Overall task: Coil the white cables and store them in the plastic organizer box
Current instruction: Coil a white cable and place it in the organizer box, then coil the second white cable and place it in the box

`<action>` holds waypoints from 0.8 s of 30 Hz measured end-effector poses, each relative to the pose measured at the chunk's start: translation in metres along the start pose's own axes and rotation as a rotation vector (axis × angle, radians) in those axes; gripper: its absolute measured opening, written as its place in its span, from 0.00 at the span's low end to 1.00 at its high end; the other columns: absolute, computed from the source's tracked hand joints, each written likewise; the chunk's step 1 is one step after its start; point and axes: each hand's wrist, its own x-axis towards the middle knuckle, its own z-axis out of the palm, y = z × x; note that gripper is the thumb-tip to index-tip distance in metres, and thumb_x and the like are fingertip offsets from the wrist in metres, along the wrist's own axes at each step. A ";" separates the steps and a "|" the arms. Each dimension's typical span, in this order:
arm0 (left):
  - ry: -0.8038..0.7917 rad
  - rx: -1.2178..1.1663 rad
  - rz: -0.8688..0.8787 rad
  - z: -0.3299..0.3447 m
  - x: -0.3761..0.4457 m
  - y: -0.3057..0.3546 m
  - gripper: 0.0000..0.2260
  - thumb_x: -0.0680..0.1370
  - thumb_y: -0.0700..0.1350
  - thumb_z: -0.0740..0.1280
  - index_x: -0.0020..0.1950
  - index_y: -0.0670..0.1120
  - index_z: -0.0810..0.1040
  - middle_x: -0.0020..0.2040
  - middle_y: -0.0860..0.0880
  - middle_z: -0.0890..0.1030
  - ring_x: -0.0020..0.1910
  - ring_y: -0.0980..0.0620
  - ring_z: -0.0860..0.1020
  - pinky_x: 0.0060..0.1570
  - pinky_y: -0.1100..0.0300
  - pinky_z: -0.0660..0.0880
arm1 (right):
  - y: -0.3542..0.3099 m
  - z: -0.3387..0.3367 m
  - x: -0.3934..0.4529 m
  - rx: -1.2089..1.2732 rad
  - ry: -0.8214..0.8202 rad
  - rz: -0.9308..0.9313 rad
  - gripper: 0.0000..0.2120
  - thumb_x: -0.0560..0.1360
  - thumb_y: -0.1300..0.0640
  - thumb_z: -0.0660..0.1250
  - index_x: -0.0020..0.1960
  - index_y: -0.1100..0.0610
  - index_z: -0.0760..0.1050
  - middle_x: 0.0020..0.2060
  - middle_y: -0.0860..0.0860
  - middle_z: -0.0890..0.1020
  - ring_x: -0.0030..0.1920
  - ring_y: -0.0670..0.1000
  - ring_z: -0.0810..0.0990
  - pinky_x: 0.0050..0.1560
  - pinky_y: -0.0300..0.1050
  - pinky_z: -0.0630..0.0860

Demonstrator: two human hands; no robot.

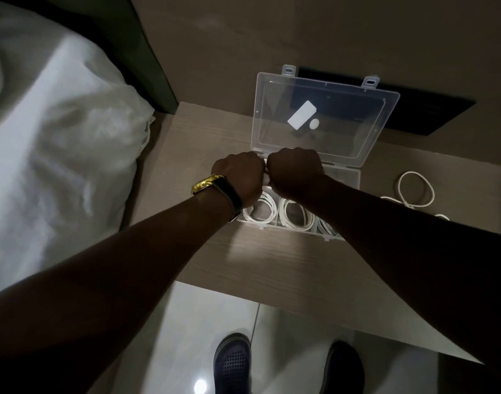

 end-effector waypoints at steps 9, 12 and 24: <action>-0.024 -0.065 0.039 0.002 -0.013 -0.005 0.12 0.71 0.44 0.65 0.54 0.52 0.77 0.54 0.49 0.80 0.50 0.40 0.80 0.47 0.49 0.76 | 0.011 -0.017 -0.019 -0.067 -0.026 -0.063 0.07 0.76 0.55 0.66 0.46 0.58 0.79 0.44 0.56 0.84 0.45 0.62 0.84 0.44 0.49 0.76; 0.045 -0.125 0.060 0.007 -0.019 -0.007 0.15 0.71 0.44 0.64 0.57 0.52 0.77 0.55 0.48 0.80 0.50 0.39 0.80 0.47 0.49 0.75 | 0.015 -0.015 -0.022 -0.011 -0.032 -0.032 0.05 0.75 0.59 0.64 0.44 0.59 0.78 0.41 0.57 0.83 0.42 0.62 0.83 0.43 0.51 0.77; 0.395 -0.280 0.064 0.005 -0.036 -0.013 0.16 0.74 0.39 0.62 0.61 0.48 0.78 0.55 0.46 0.82 0.48 0.40 0.81 0.43 0.50 0.77 | 0.043 -0.023 -0.058 0.314 0.137 0.075 0.14 0.79 0.50 0.58 0.46 0.54 0.82 0.41 0.52 0.84 0.43 0.56 0.84 0.46 0.47 0.79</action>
